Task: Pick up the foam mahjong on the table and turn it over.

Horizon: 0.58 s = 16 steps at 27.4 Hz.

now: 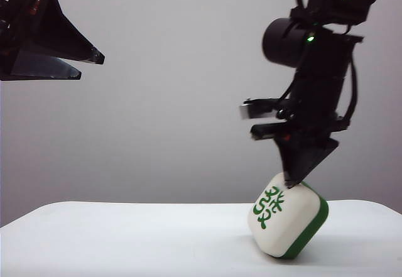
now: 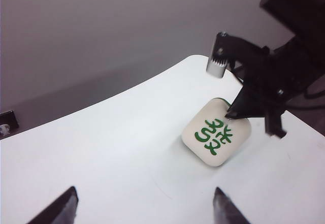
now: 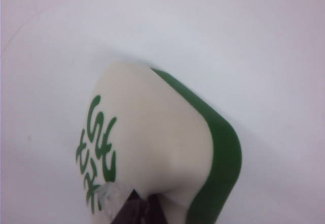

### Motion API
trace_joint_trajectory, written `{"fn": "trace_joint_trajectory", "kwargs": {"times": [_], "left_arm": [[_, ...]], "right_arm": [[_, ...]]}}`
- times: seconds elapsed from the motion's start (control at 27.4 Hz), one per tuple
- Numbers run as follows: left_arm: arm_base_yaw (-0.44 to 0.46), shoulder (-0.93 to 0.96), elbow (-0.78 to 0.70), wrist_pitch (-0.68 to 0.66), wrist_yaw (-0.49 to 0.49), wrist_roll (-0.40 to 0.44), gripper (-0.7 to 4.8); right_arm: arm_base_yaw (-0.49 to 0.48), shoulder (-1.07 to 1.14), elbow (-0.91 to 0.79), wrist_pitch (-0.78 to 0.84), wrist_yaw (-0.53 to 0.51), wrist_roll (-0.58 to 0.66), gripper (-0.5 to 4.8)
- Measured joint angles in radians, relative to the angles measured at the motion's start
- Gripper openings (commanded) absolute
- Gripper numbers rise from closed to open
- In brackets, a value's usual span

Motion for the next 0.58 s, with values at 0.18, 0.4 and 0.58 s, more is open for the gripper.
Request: {"fn": "trace_joint_trajectory", "kwargs": {"times": [0.18,0.4,0.58], "left_arm": [[0.0,0.0,0.0,0.0,0.006,-0.004,3.4],[-0.002,0.0,0.0,-0.008,0.008,-0.023,3.4],[-0.002,0.0,0.0,-0.008,0.008,-0.026,3.4]], "right_arm": [[0.068,0.024,0.004,0.038,-0.013,0.007,-0.05],[0.132,0.032,-0.003,0.098,-0.114,0.04,1.23],[0.12,0.034,-0.003,0.142,-0.274,0.089,1.22]]}}
